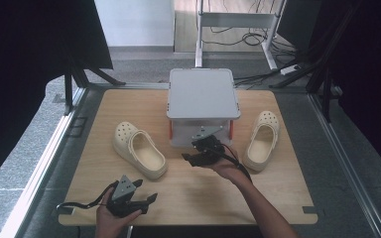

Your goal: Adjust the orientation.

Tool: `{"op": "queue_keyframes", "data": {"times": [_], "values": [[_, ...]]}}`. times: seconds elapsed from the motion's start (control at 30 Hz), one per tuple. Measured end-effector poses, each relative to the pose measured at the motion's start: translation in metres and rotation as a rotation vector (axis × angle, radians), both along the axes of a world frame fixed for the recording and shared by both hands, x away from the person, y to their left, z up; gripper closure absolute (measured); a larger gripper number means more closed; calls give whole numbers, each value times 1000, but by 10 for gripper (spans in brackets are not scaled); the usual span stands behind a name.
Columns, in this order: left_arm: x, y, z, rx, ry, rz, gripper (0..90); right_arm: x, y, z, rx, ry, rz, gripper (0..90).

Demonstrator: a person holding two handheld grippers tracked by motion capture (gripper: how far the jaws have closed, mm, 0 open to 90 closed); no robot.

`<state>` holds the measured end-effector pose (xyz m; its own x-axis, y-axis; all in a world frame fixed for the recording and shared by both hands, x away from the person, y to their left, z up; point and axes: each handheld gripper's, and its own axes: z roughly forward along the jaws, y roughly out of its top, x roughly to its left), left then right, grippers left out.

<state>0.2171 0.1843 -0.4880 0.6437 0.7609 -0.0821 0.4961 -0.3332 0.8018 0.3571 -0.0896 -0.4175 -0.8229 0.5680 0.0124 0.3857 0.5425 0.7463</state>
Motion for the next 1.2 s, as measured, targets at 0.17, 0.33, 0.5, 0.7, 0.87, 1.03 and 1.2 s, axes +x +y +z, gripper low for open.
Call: {"op": "queue_keyframes", "data": {"times": [0.17, 0.33, 0.5, 0.7, 0.87, 1.03, 1.2], "values": [[0, 1, 1, 3, -1, -3, 276, 9, 16, 1, -35, 21, 8, 430], [0, 1, 1, 5, 0, -5, 276, 14, 28, 4, -72, 36, 26, 442], [0, 1, 1, 4, 0, -4, 276, 21, 45, 11, -124, 47, 40, 449], [-1, 2, 1, 5, -3, -4, 276, 27, 63, 15, -143, 51, 60, 454], [-1, 2, 2, 3, -3, -7, 276, 32, 73, 14, -144, 63, 64, 455], [-1, 2, 2, 5, -4, -6, 277, 37, 84, 11, -156, 71, 72, 464], [-1, 2, 2, 8, -2, -9, 277, 41, 92, 9, -159, 85, 75, 471]]}}
